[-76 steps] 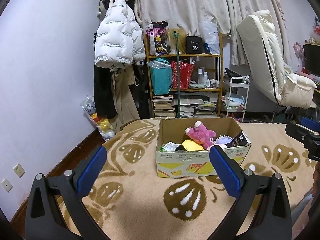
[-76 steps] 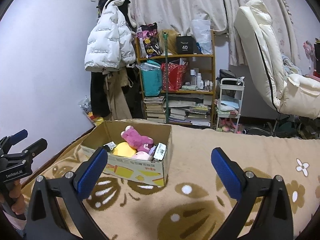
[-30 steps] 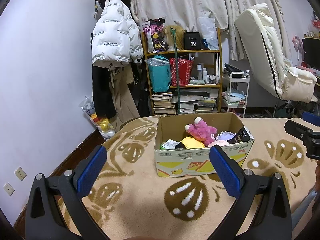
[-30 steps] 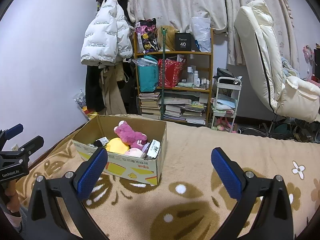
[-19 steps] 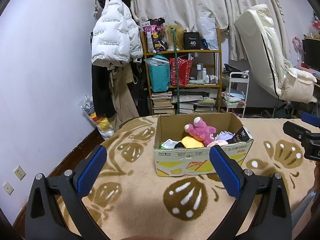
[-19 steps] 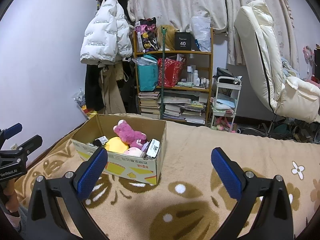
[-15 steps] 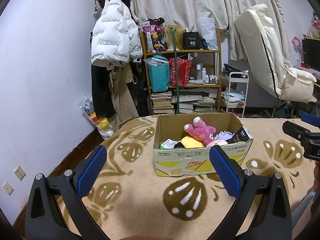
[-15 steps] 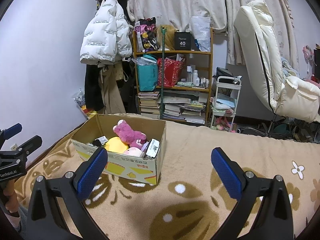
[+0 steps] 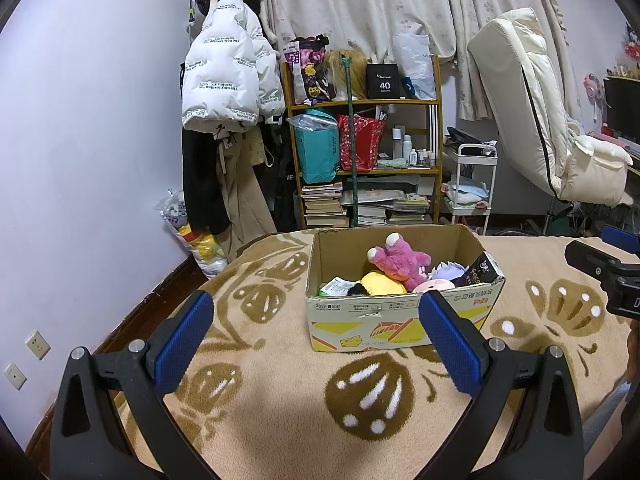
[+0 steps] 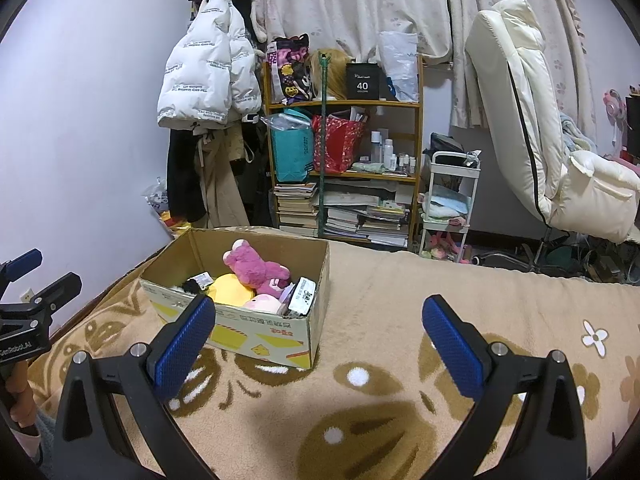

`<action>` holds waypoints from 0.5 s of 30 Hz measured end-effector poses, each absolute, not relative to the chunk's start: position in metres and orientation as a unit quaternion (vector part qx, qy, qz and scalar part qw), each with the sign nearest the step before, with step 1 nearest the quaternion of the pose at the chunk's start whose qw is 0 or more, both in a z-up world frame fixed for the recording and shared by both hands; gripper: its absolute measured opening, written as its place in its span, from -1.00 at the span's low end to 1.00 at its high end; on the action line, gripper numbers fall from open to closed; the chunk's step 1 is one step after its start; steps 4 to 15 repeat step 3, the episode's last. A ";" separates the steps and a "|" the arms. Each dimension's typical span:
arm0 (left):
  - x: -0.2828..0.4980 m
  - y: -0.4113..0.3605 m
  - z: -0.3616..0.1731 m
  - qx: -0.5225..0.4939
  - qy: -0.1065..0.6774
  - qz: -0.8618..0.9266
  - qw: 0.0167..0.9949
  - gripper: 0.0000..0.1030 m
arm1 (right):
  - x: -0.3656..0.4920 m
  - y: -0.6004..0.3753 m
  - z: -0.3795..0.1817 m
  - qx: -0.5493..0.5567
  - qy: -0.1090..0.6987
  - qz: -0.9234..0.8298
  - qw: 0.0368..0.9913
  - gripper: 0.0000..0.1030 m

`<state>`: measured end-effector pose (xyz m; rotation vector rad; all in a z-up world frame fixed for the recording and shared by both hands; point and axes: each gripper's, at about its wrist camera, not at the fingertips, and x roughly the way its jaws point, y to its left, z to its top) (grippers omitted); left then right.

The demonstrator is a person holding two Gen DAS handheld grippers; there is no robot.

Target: Organize soft objects

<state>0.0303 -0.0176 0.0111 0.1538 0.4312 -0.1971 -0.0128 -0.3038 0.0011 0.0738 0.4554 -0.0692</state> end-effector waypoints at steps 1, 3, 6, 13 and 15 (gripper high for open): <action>0.030 -0.019 0.011 0.076 0.213 -0.097 0.969 0.97 | -0.013 -0.304 0.001 0.036 0.226 -0.035 0.973 1.00; 0.030 -0.019 0.011 0.076 0.214 -0.097 0.969 0.97 | -0.013 -0.305 0.000 0.037 0.227 -0.035 0.973 1.00; 0.030 -0.019 0.011 0.076 0.214 -0.097 0.969 0.97 | -0.013 -0.305 0.000 0.037 0.227 -0.035 0.973 1.00; 0.030 -0.019 0.011 0.076 0.214 -0.097 0.969 0.97 | -0.013 -0.305 0.000 0.037 0.227 -0.035 0.973 1.00; 0.030 -0.019 0.011 0.076 0.214 -0.097 0.969 0.97 | -0.013 -0.305 0.000 0.037 0.227 -0.035 0.973 1.00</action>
